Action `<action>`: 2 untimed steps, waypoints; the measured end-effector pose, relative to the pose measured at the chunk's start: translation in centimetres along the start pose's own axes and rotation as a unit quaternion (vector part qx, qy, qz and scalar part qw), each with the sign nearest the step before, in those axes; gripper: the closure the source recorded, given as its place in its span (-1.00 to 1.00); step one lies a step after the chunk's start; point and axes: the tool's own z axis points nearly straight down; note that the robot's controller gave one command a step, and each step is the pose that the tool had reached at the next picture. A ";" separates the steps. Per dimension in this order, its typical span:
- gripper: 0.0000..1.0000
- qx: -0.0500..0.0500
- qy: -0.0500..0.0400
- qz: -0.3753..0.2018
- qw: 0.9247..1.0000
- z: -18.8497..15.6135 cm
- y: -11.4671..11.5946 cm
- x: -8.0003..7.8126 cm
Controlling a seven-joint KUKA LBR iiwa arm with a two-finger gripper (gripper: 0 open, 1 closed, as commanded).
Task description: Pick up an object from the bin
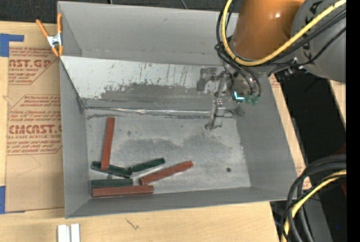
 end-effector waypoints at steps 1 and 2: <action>-1.00 0.000 -0.004 0.000 1.000 -0.4 0.0 -0.1; -1.00 0.000 -0.005 -0.001 1.000 -0.3 0.0 -0.1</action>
Offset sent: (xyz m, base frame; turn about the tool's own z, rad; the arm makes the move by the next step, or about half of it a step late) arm -0.0449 0.0318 -0.1443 -0.1781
